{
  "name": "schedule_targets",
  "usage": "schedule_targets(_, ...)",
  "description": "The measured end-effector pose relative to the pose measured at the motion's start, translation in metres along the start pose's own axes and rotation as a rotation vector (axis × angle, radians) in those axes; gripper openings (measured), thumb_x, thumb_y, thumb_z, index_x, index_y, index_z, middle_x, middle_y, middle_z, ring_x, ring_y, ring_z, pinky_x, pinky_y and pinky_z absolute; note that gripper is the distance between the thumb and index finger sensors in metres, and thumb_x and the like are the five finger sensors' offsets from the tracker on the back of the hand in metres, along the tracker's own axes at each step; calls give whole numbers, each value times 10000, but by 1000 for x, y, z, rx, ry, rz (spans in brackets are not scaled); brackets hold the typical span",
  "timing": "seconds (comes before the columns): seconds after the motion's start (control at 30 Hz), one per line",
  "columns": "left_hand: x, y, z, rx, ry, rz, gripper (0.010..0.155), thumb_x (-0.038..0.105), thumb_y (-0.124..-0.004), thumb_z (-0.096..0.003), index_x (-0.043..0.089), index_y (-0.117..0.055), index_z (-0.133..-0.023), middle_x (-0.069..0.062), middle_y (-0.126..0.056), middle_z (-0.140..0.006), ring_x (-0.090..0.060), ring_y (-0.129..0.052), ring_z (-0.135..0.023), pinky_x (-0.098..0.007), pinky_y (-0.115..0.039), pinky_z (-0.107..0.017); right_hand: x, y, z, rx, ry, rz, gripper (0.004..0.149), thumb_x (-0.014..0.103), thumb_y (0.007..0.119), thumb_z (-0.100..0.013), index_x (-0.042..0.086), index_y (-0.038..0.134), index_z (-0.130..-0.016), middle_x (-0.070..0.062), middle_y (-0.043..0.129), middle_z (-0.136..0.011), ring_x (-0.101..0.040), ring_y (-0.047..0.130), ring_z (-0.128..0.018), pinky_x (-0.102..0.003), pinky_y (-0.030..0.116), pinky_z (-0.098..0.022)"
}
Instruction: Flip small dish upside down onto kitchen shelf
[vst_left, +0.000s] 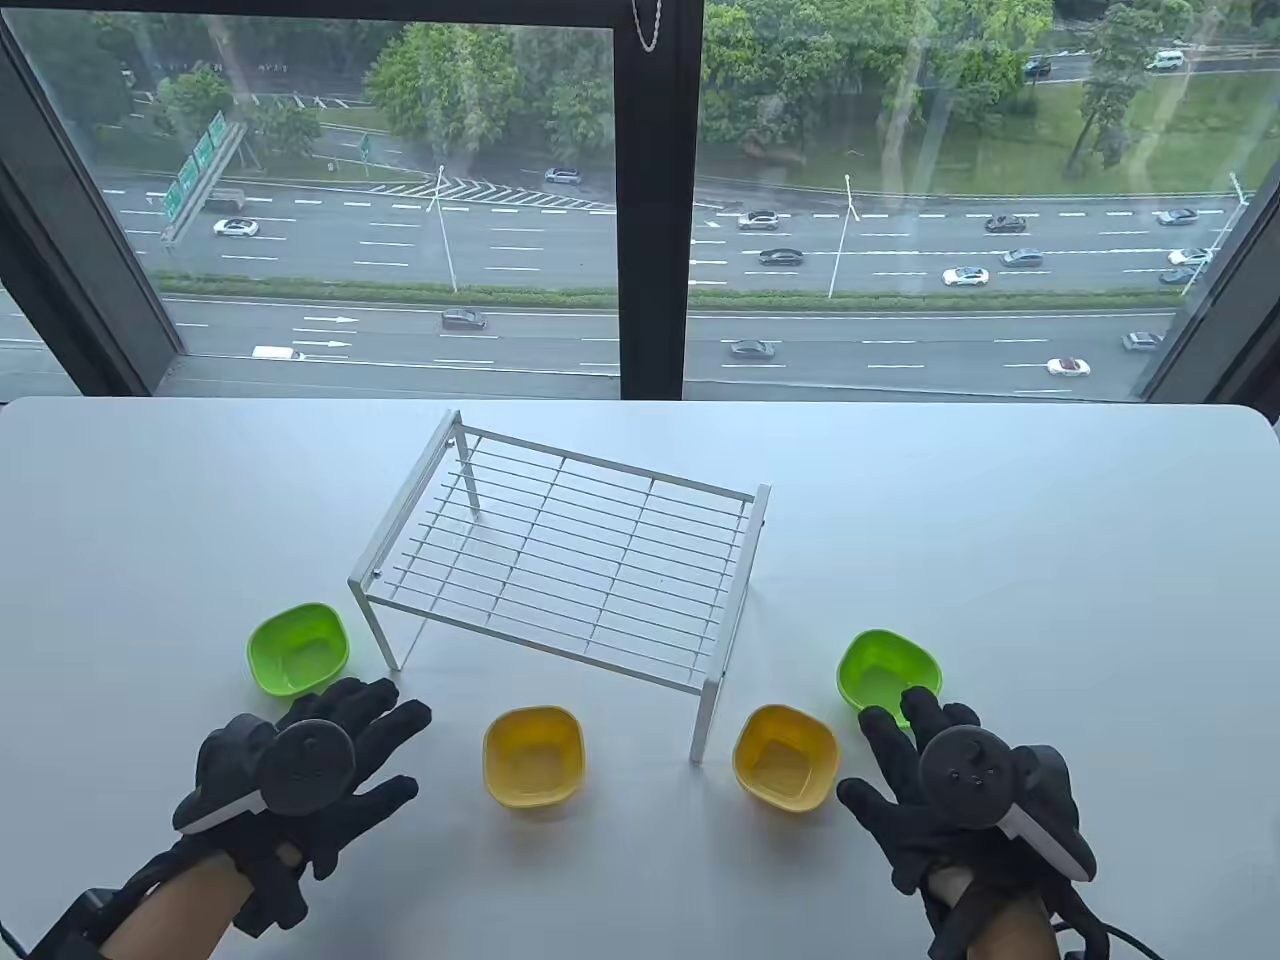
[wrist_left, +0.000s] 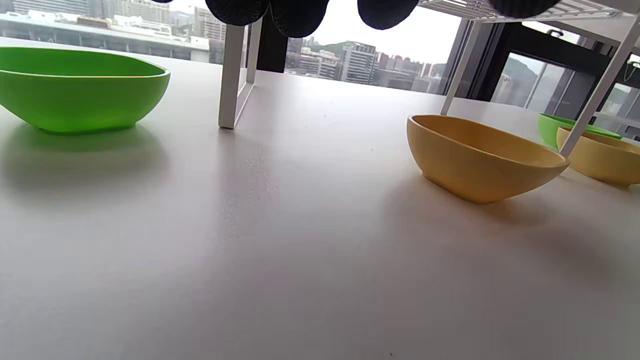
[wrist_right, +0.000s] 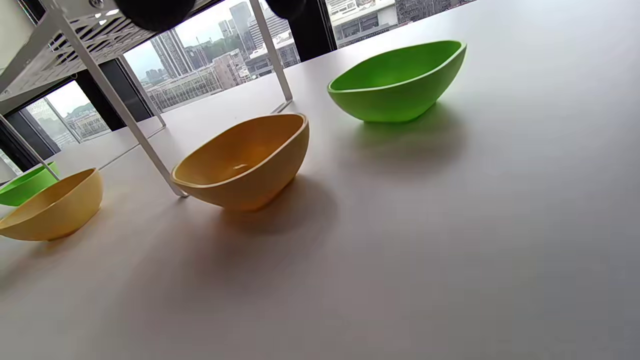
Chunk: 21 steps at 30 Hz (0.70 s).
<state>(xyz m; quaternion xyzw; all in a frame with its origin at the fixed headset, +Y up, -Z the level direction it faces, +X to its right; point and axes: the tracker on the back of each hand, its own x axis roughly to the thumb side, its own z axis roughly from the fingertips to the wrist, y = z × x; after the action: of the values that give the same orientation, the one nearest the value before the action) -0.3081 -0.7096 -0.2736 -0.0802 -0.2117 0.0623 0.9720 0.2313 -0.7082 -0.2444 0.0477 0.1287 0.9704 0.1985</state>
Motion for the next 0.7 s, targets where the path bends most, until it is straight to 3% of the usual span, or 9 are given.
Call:
schedule_targets(0.3, 4, -5, -2, 25, -52, -11, 729, 641, -611, -434, 359, -522, -1101, -69, -486, -1217, -429, -490, -1114, -686, -474, -790, -3, -6, 4, -38, 1, -44, 793, 639, 657, -494, 251, 366, -1121, -159, 145, -1190, -515, 161, -1038, -741, 215, -694)
schedule_targets(0.7, 27, -30, -11, -93, -165, -132, 760, 654, -624, -432, 395, -413, -1114, -7, -301, -1249, -433, -324, -1141, -682, -402, -806, -5, -4, -3, -18, 2, -50, 798, 640, 653, -498, 231, 367, -1121, -170, 154, -1188, -515, 167, -1038, -742, 215, -691)
